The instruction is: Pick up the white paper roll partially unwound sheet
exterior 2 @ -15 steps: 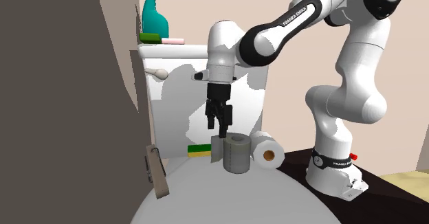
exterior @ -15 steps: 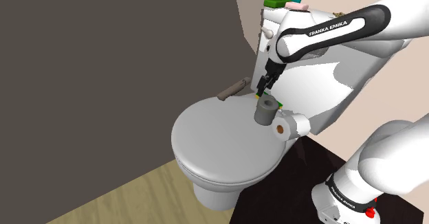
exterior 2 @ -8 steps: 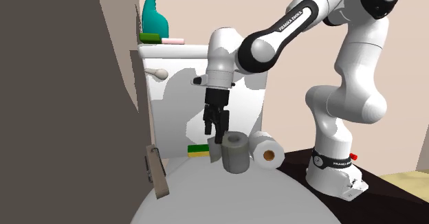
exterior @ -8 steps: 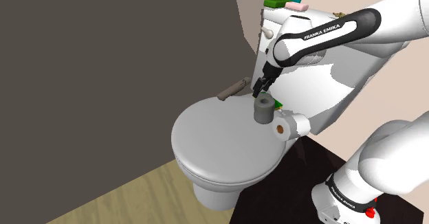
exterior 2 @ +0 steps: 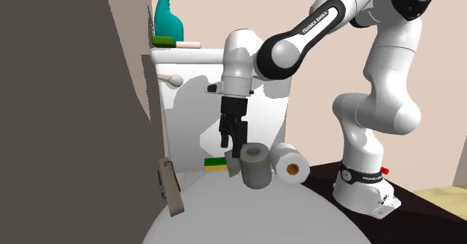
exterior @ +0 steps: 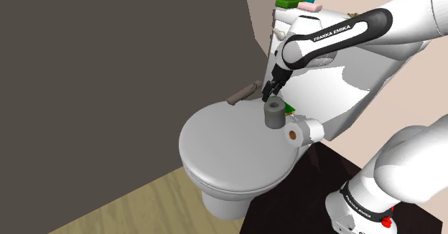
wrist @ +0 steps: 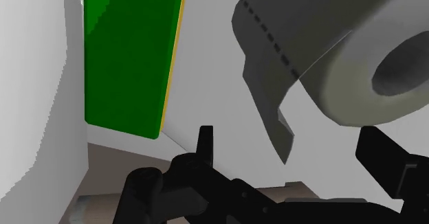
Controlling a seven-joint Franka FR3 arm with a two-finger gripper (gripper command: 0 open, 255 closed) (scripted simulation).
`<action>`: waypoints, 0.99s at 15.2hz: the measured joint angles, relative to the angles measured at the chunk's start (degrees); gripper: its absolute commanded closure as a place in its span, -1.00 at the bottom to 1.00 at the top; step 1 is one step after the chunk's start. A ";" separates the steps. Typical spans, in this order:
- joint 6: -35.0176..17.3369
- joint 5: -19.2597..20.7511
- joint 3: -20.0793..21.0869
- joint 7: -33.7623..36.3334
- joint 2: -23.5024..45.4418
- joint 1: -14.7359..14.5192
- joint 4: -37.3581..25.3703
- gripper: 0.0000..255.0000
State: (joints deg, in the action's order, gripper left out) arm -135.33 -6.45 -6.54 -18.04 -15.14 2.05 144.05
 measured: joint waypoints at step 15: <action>8.56 2.98 1.76 -0.25 -4.61 3.08 -1.74 1.00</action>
State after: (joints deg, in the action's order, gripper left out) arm -126.77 -3.47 -4.78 -18.30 -19.75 5.14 142.31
